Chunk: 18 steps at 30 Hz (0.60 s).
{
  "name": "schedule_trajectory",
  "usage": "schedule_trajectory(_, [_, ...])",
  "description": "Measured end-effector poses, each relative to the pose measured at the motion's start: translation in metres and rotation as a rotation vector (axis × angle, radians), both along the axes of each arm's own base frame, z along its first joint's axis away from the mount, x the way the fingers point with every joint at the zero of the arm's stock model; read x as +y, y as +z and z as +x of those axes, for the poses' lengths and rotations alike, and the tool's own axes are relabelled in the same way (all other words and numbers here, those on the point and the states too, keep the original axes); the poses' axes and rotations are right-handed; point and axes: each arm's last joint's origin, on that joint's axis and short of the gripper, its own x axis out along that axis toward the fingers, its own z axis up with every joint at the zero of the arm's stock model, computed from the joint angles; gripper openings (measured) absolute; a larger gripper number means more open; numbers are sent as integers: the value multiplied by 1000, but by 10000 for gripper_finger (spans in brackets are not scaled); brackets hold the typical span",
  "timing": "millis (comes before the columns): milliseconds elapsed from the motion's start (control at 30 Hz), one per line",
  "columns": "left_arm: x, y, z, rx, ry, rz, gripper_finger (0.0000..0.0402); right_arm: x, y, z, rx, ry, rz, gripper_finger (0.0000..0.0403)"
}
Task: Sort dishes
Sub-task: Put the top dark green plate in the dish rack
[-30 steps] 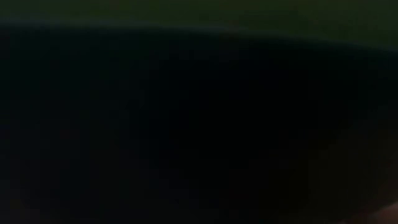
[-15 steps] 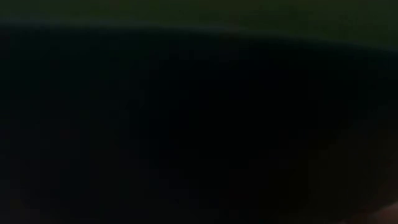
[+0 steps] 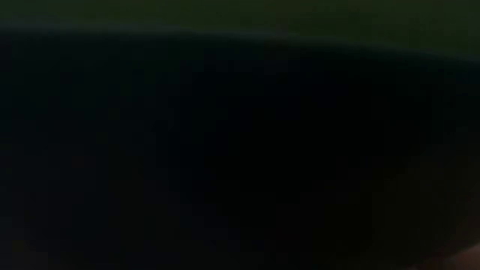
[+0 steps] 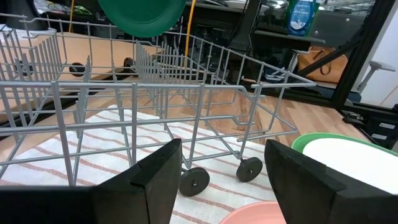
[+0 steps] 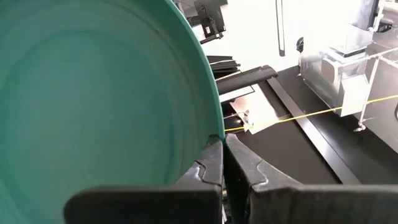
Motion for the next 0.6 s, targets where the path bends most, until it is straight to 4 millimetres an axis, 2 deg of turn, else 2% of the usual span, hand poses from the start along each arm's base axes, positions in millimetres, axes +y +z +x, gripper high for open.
schedule_trajectory(600, [0,0,0,0,0,0,219,0,-2,0,6,1,2,1])
